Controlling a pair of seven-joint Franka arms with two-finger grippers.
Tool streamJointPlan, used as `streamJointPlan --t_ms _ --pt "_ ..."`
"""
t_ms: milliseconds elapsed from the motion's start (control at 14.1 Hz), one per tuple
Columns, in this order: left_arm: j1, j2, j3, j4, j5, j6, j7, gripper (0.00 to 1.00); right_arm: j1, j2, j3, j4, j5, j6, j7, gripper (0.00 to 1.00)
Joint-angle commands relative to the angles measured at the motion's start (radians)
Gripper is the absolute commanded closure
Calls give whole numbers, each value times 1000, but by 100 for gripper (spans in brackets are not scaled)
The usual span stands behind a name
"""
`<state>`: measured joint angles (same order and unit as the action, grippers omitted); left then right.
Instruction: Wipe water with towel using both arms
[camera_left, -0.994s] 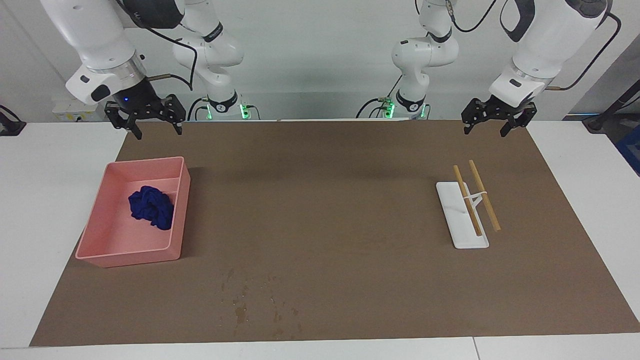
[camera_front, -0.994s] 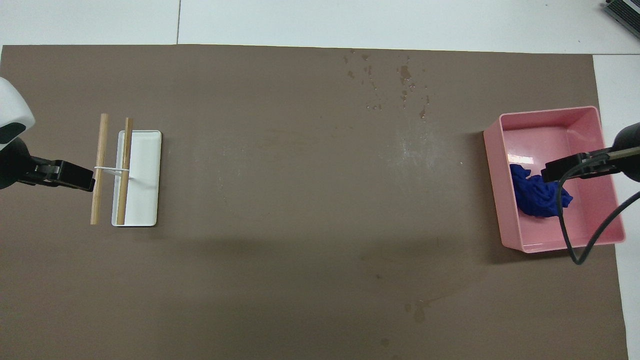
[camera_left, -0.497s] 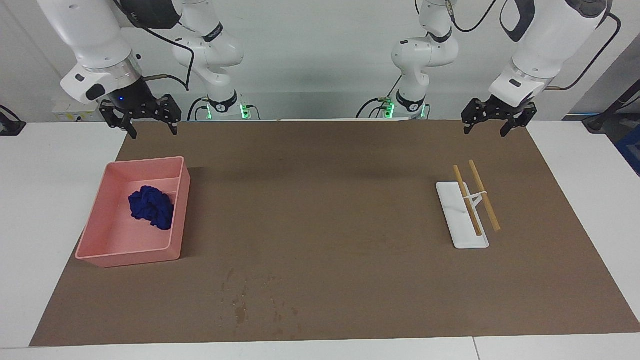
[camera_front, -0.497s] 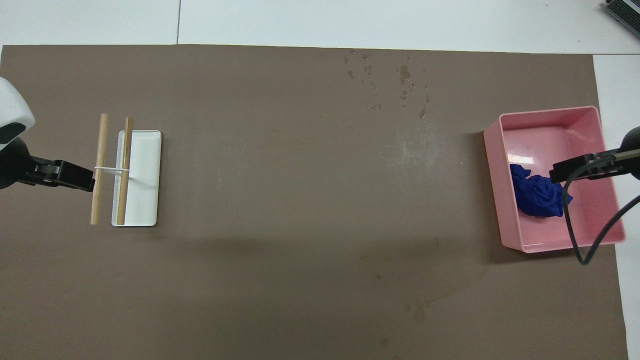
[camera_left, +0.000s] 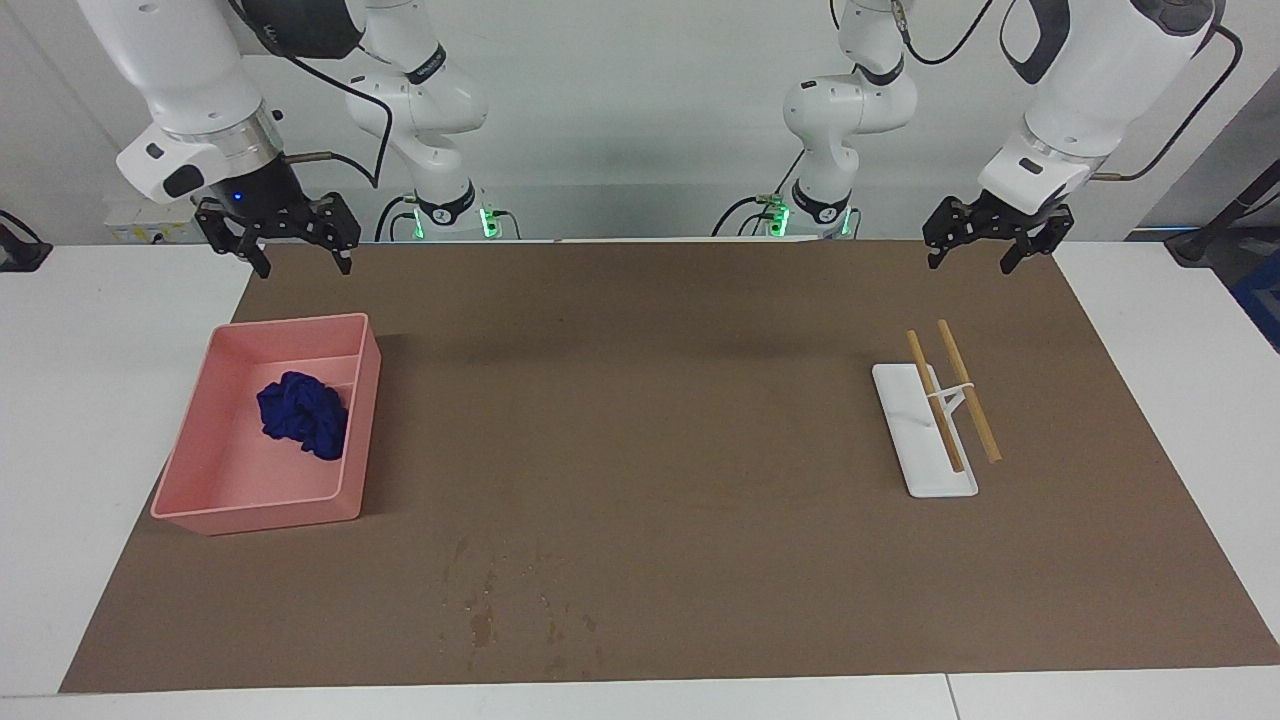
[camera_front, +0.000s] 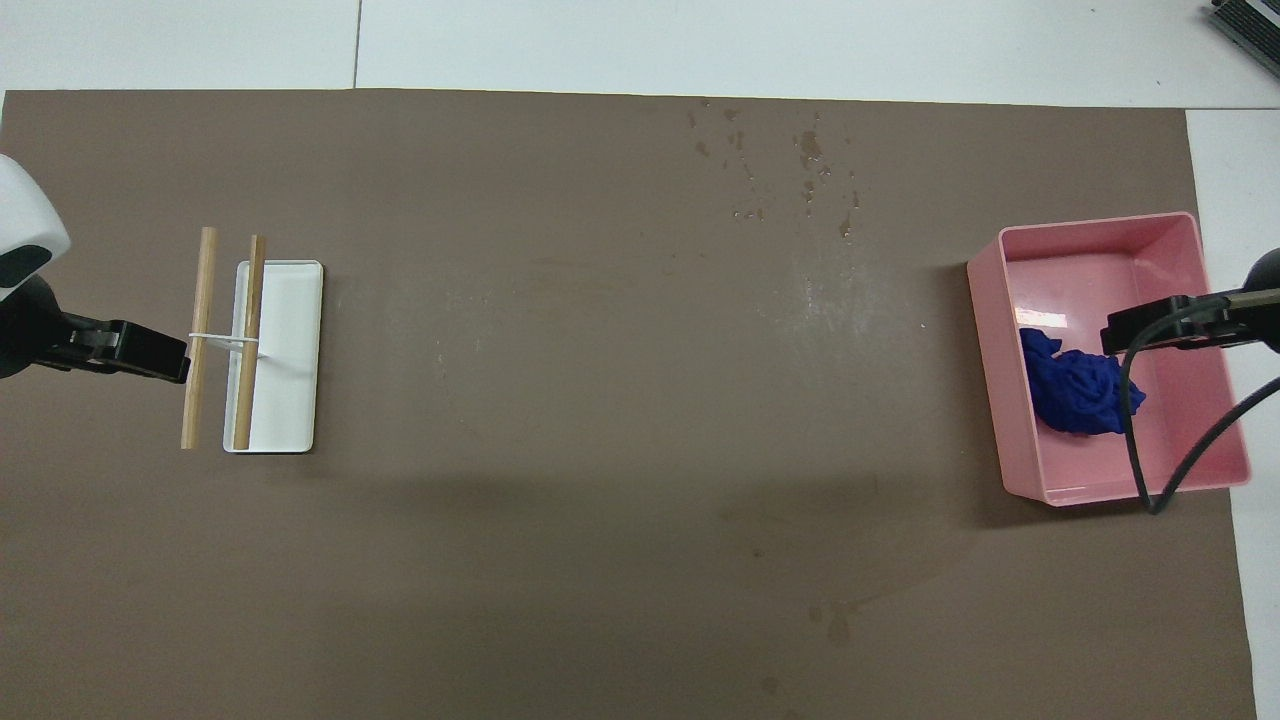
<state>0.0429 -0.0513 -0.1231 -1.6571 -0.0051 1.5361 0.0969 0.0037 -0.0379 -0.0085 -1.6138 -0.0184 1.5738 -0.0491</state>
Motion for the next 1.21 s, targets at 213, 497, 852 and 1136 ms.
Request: streamJointPlan --t_ms 213,497,852,1136 --pt "8 -7 -3 -4 -10 -10 12 0 -7 -25 7 -35 6 23 12 0" --pt "8 -7 -3 -4 -10 -10 12 0 -10 -25 7 -35 37 23 17 0" --pt "8 -7 -3 -4 -10 -10 12 0 -11 -25 7 -37 37 23 17 0" --pt "8 -7 -3 -4 -10 -10 12 0 -11 -27 7 -37 37 23 15 0"
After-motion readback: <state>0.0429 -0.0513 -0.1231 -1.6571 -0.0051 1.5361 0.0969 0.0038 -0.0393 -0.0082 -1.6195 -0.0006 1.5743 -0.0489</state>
